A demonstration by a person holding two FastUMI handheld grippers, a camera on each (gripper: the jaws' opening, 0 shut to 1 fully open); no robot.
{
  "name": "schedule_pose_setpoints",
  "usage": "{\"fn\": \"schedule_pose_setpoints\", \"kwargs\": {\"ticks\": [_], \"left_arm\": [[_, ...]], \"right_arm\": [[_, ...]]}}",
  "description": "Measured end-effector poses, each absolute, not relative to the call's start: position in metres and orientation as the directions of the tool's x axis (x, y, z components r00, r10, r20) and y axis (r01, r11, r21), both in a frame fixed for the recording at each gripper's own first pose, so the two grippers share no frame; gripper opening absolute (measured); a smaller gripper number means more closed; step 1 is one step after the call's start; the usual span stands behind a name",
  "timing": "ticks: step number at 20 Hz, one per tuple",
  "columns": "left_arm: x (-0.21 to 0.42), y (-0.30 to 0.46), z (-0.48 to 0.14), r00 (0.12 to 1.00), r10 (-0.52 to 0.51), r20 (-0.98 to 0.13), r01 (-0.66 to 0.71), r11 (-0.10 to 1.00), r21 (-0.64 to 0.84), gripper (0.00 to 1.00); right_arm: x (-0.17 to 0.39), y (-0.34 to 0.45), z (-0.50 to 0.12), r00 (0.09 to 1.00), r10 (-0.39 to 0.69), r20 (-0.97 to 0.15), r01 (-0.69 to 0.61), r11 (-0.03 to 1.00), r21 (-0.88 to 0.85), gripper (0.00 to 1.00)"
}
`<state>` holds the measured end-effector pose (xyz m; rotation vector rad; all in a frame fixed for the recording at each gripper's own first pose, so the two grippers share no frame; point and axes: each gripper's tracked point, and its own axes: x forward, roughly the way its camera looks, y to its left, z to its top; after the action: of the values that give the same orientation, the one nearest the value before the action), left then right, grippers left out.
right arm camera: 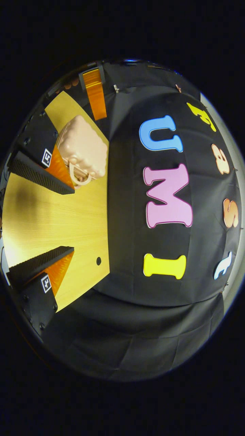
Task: First open the suitcase, pack the skin care products into it, and then close the suitcase.
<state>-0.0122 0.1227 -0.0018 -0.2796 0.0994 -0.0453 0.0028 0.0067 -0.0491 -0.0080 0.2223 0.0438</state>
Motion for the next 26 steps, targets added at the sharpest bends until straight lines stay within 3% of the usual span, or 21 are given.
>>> {"fn": "schedule_pose_setpoints", "kwargs": {"ticks": [4,16,26], "left_arm": [[-0.068,0.147,0.009,1.000,0.009,-0.009,-0.011,0.976,-0.216,0.96],[-0.089,0.158,0.002,0.999,0.043,-0.019,-0.046,0.977,-0.208,0.96],[-0.098,0.155,0.004,1.000,0.022,-0.002,-0.022,0.990,-0.140,0.96]], "right_arm": [[-0.025,0.024,-0.027,0.991,0.052,-0.125,-0.047,0.998,0.036,0.97],[-0.069,0.067,-0.043,0.980,0.123,-0.156,-0.125,0.992,-0.004,0.97],[-0.073,0.077,-0.045,0.983,0.115,-0.145,-0.115,0.993,0.006,0.97]]}}
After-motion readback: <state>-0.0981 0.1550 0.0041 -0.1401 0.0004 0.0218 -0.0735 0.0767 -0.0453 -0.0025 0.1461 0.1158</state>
